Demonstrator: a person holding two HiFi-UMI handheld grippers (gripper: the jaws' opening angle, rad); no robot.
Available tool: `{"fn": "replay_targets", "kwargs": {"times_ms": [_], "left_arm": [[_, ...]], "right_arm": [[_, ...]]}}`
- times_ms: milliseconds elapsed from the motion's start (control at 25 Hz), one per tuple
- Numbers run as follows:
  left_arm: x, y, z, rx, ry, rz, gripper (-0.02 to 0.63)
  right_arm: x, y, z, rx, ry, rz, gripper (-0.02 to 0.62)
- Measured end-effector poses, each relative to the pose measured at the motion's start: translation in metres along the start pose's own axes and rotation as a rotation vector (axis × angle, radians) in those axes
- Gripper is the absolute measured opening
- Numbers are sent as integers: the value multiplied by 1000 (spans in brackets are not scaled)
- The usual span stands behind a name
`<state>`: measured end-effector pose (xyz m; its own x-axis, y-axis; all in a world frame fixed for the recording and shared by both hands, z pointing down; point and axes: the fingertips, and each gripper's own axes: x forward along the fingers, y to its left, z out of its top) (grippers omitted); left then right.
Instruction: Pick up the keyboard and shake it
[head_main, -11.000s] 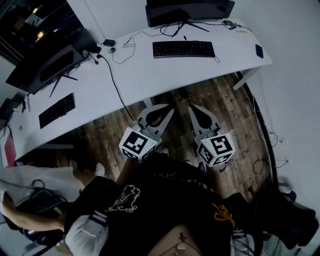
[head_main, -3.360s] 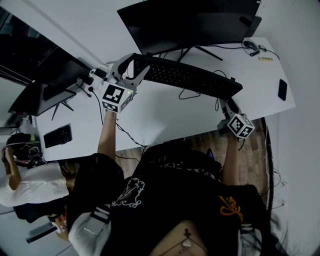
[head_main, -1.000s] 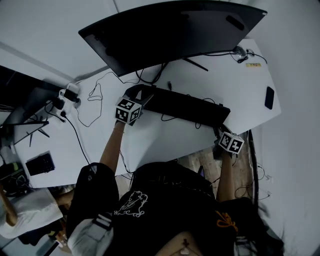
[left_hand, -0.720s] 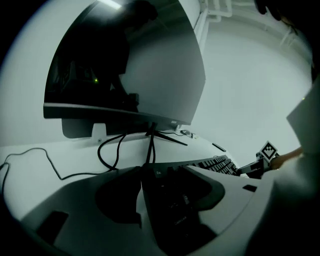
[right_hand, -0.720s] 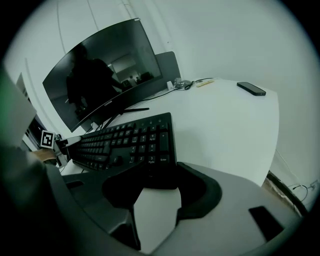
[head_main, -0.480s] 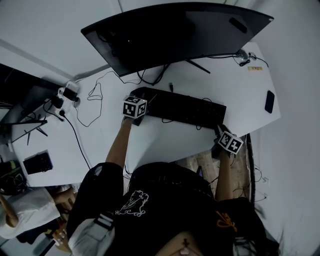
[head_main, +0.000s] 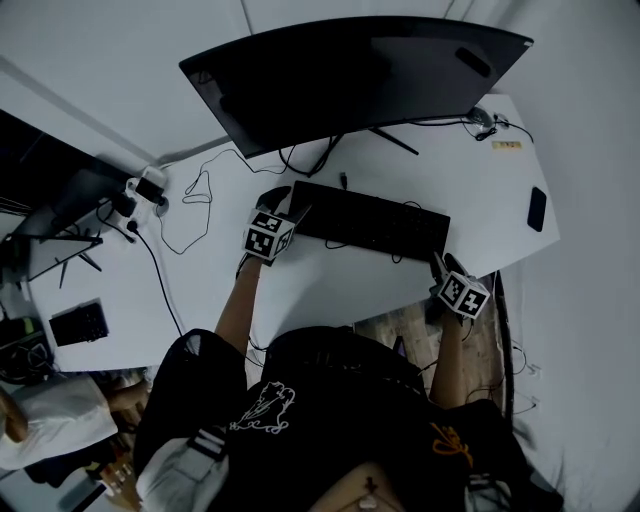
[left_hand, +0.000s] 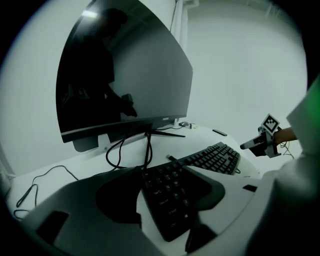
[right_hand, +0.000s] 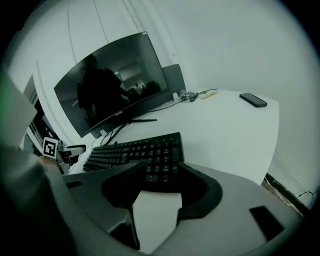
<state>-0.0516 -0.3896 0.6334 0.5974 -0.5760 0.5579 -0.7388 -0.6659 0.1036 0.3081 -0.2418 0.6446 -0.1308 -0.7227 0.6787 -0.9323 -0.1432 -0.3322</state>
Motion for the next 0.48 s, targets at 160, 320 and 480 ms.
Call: {"fn": "replay_targets", "kwargs": {"times_ms": [160, 320, 480], "left_arm": [[-31, -33, 22, -15, -84, -25, 258], [-60, -89, 41, -22, -153, -79, 245], [-85, -147, 51, -24, -202, -139, 216]], "right_arm": [[-21, 35, 13, 11, -64, 127, 198], [-47, 77, 17, -36, -92, 263, 196], [-77, 120, 20, -76, -126, 388, 187]]}}
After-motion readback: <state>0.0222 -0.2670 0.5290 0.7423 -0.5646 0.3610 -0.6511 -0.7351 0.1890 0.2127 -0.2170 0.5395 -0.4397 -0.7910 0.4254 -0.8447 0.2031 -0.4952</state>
